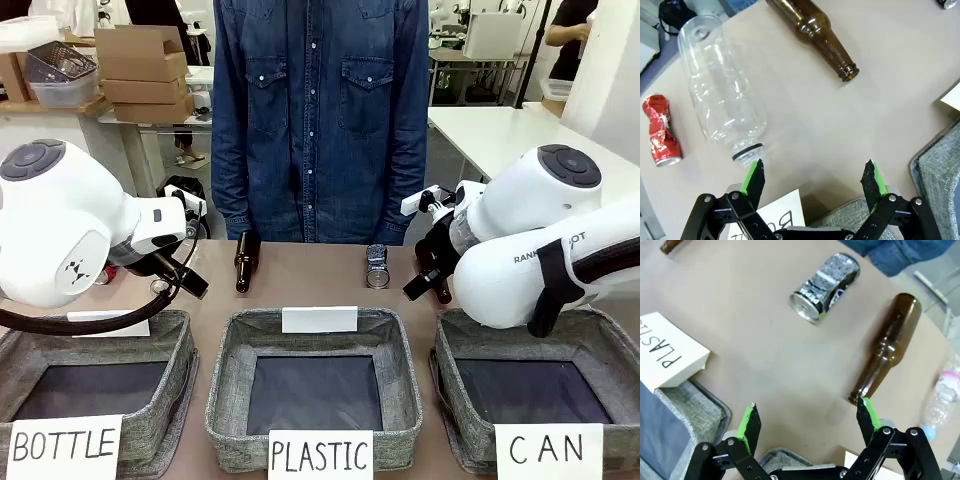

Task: Sort the can waste into the basket.
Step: Pick up the can waste from the table and place it in the right Fabric basket.

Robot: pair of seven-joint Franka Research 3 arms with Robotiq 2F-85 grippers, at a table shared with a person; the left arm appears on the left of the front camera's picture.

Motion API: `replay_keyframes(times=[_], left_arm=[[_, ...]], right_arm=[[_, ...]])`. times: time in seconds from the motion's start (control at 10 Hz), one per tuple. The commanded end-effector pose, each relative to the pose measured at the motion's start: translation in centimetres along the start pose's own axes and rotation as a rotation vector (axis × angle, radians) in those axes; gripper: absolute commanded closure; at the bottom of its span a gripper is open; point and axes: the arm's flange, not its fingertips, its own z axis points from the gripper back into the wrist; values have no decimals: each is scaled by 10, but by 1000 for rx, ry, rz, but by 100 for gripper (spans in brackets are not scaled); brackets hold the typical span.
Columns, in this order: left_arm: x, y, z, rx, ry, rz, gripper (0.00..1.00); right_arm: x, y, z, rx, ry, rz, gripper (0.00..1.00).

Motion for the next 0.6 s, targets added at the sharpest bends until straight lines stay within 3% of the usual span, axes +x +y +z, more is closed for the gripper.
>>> replay_keyframes(times=[0.0, 0.5], left_arm=[[0, 0, 0, 0, 0, 0, 0], [0, 0, 0, 0, 0, 0, 0]], right_arm=[[0, 0, 0, 0, 0, 0, 0], [0, 0, 0, 0, 0, 0, 0]])
